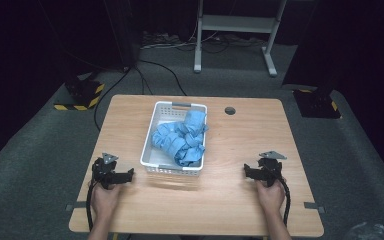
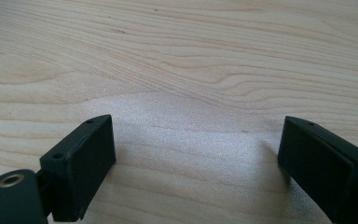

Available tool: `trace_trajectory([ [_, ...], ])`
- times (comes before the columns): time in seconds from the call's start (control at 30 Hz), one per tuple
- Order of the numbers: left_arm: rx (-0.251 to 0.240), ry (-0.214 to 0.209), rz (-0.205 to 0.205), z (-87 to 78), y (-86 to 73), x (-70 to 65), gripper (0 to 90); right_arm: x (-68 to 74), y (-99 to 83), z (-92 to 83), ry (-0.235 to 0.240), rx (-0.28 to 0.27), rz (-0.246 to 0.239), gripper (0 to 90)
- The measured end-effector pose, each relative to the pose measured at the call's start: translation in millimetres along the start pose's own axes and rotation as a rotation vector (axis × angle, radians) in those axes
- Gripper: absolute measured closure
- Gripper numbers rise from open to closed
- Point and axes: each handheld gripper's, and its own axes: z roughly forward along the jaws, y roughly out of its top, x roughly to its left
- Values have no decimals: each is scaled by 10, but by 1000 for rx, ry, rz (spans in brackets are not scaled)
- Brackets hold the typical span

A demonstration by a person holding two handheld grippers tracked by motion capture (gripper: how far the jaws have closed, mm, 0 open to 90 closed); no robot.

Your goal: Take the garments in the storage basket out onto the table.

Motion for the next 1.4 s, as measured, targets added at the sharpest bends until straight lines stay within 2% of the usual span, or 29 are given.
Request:
trace_trajectory([
  [0.4,0,0,0,0,0,0,10,3,3,2,0,1,0,102],
  [0.7,0,0,0,0,0,0,10,5,11,10,18,17,-11,56],
  [0.8,0,0,0,0,0,0,10,-25,11,-22,52,21,19,49],
  [0.97,0,0,0,0,0,0,10,-51,20,-136,92,1,27,50],
  [1.27,0,0,0,0,0,0,10,22,40,-337,166,-47,11,52],
  [1.4,0,0,0,0,0,0,10,52,34,-388,183,-52,10,52],
])
